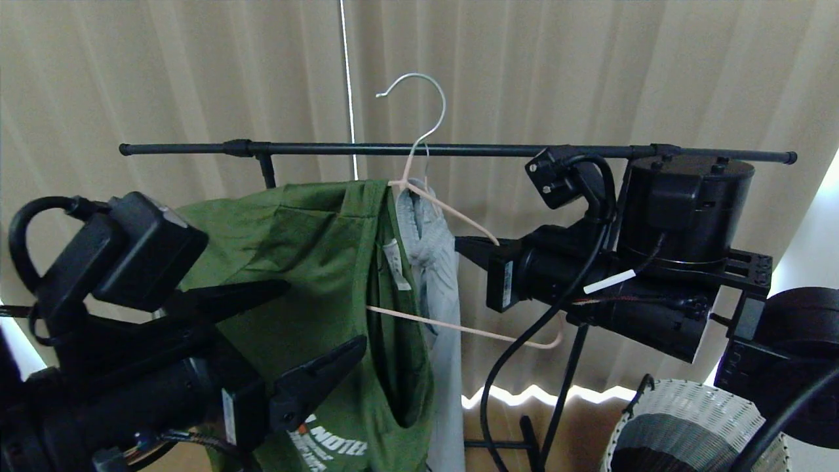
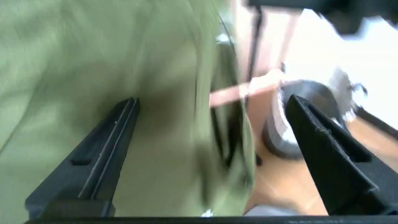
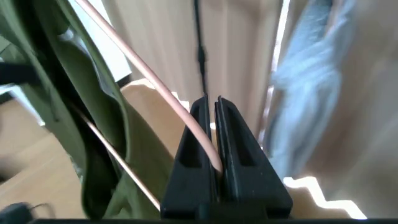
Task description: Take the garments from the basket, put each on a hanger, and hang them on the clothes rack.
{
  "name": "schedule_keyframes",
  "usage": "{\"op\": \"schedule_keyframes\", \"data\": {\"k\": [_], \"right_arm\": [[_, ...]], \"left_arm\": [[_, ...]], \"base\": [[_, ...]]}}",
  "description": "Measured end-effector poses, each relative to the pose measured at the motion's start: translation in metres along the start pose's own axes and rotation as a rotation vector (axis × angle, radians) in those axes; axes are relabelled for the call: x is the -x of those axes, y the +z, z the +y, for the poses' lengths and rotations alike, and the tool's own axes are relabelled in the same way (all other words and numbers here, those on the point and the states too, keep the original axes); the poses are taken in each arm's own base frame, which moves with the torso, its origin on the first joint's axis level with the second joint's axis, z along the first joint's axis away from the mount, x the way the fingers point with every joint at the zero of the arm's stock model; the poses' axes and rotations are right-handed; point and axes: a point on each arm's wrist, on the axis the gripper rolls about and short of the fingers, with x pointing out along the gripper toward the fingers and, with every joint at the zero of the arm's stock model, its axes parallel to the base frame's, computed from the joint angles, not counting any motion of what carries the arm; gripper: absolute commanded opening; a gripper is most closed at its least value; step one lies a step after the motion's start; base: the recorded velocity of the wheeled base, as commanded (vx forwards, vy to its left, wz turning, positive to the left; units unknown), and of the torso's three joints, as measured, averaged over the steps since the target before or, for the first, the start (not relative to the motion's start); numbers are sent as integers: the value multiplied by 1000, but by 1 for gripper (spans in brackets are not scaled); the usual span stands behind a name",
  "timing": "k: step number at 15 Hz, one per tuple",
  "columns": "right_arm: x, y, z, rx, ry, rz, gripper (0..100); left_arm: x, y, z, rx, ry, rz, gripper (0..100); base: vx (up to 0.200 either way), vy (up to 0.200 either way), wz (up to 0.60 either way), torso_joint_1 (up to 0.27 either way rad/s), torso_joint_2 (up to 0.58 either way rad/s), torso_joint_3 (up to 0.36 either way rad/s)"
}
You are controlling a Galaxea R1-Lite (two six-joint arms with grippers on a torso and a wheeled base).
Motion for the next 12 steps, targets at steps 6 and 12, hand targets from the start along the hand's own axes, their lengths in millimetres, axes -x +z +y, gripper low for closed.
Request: {"op": "schedule_keyframes", "data": {"k": [6, 12], "right_arm": [[5, -7, -15, 35, -51, 23, 0], [17, -11, -16, 140, -49, 33, 0]], "left_arm": [[26, 13, 15, -26, 68, -121, 100], [14, 23, 54, -431, 141, -102, 100]], "base": [[0, 0, 0, 0, 0, 0], [0, 0, 0, 0, 0, 0]]}}
